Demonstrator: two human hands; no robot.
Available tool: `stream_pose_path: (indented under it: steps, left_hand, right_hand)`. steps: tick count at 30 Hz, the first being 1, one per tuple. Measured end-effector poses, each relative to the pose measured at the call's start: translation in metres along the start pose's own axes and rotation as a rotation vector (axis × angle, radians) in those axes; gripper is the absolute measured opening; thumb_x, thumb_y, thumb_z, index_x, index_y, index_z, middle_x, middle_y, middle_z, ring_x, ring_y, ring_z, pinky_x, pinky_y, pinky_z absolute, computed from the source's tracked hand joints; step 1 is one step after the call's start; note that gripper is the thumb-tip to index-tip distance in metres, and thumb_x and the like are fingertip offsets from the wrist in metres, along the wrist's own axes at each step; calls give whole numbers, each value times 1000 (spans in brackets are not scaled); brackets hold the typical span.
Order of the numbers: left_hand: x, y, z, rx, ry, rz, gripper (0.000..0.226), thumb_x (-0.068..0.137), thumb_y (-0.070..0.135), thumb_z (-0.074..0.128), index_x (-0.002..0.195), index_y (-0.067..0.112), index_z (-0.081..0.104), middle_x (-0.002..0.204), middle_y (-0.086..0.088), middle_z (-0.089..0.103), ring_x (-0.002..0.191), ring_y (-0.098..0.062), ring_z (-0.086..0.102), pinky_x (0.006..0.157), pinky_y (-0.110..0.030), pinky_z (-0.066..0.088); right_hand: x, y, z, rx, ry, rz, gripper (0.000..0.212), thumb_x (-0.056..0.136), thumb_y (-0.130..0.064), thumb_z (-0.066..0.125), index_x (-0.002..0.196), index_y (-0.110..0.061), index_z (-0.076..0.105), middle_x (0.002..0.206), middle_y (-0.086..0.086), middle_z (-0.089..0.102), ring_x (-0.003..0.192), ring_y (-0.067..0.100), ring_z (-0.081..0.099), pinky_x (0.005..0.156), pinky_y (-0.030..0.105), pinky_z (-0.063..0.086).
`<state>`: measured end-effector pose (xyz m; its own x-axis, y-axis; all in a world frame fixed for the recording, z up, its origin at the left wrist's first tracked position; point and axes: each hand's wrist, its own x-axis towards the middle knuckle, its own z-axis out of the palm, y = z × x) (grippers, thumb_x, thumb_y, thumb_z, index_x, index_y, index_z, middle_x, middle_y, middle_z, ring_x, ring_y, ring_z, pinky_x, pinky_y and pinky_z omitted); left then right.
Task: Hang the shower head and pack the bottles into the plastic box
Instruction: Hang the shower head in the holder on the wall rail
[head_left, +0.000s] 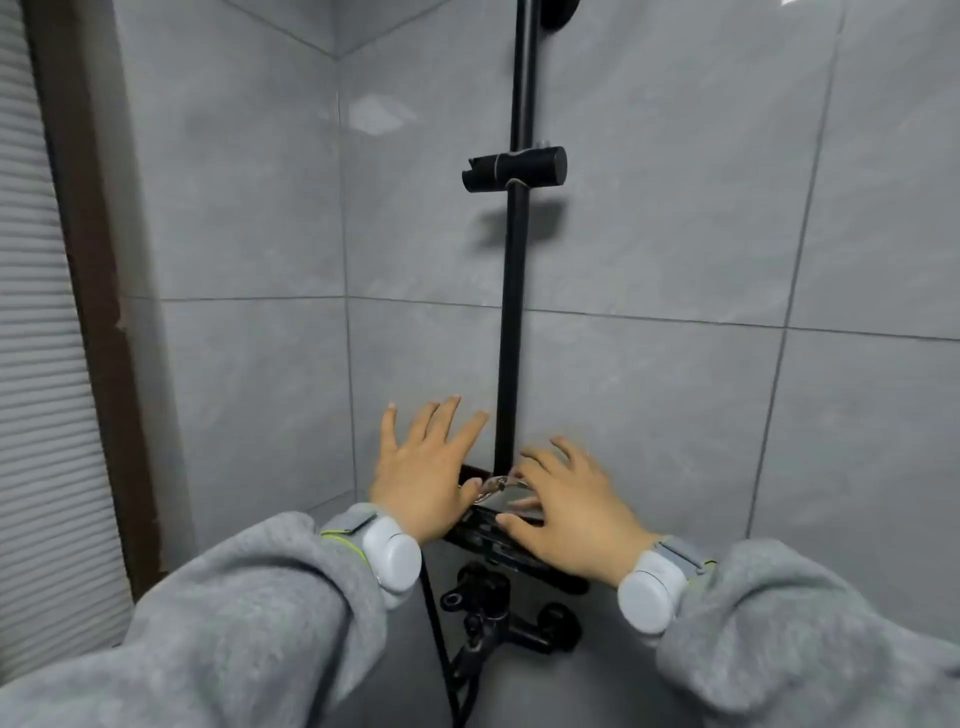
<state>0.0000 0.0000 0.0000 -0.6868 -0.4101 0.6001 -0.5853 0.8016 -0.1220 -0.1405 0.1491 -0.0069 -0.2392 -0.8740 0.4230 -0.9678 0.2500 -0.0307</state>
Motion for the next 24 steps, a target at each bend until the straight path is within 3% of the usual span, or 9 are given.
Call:
stream_pose_path:
  steps: [4,7,9,12,17,21,24]
  left_hand:
    - [-9,-3,3,12,15,18,72,93,46,51,158,37,21,168,-1,19,154,-23,14,118,-63,-11]
    - [-13,-3,3,-11,-14,28,69,90,39,50,155,35,31,164,-1,29,153,-24,19,117,-62,-15]
    - [-14,-1,2,-16,-49,28,60,89,39,47,149,34,42,156,3,41,151,-22,24,117,-62,-16]
    - [-13,1,-1,-5,-133,14,53,87,39,47,140,35,51,142,8,54,143,-20,33,116,-61,-20]
    - [-12,-7,-6,20,-100,48,38,87,33,54,125,35,57,125,9,61,131,-20,46,116,-63,-16]
    - [-9,-20,-8,97,9,79,25,81,28,65,105,29,62,97,8,66,105,-22,62,120,-63,-2]
    - [-5,-31,-18,103,6,35,25,84,29,65,108,29,59,105,7,64,107,-24,61,117,-65,15]
  right_hand:
    - [4,-2,0,25,76,-7,41,87,-59,51,113,-29,60,121,-7,61,125,21,43,101,40,40]
    - [2,-7,-3,73,94,2,27,87,-53,54,97,-28,60,95,-4,66,100,22,57,83,37,48]
    - [1,-8,-5,65,114,-19,24,89,-51,53,92,-27,57,91,-4,68,90,24,63,73,37,50]
    - [0,-11,-10,125,132,-9,27,90,-54,52,97,-29,56,93,-6,70,86,24,65,71,38,52]
    - [-3,-11,-29,223,139,31,33,90,-57,53,76,-29,41,67,-10,54,70,23,58,62,39,48]
    - [-7,-8,-51,323,147,39,26,90,-54,53,88,-28,58,70,-8,63,69,16,60,67,41,52]
    - [-8,-10,-70,360,186,51,34,91,-56,56,82,-23,56,59,-5,56,60,13,54,61,36,48]
